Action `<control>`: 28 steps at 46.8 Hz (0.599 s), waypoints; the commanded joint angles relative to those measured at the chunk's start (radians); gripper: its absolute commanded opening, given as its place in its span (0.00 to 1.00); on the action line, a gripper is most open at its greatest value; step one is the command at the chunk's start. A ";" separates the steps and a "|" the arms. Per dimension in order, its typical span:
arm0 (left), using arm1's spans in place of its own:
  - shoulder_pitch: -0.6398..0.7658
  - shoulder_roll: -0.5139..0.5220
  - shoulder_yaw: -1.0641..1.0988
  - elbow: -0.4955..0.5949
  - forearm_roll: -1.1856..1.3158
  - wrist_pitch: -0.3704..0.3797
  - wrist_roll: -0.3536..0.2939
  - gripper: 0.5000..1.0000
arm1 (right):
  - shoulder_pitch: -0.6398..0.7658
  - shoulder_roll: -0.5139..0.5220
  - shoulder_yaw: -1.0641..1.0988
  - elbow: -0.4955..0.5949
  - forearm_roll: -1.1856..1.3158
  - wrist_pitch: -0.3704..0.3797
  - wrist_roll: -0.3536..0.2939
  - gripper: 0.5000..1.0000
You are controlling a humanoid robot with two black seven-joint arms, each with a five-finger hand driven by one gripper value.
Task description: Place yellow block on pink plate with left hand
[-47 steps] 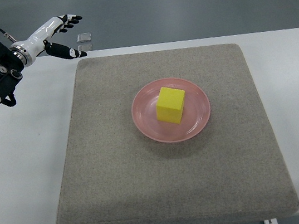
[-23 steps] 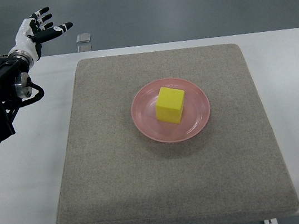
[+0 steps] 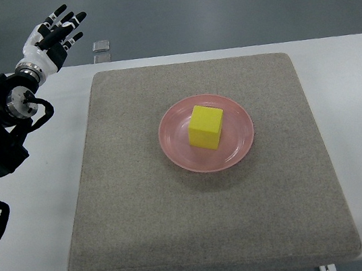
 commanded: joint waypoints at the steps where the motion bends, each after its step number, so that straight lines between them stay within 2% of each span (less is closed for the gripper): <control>1: 0.001 -0.002 -0.005 0.000 -0.001 -0.001 -0.006 0.85 | 0.000 0.000 0.000 -0.001 0.000 0.000 0.000 0.85; 23: -0.015 -0.003 0.006 -0.006 0.008 -0.003 -0.040 0.93 | 0.000 0.000 0.000 -0.001 0.000 0.000 0.000 0.85; 26: -0.015 -0.002 0.002 -0.006 0.004 -0.003 -0.040 0.98 | 0.000 0.000 0.000 -0.001 0.000 0.000 0.000 0.85; 28: -0.012 -0.002 -0.003 -0.006 0.002 -0.003 -0.040 0.98 | 0.000 0.000 0.000 -0.001 0.000 0.000 0.000 0.85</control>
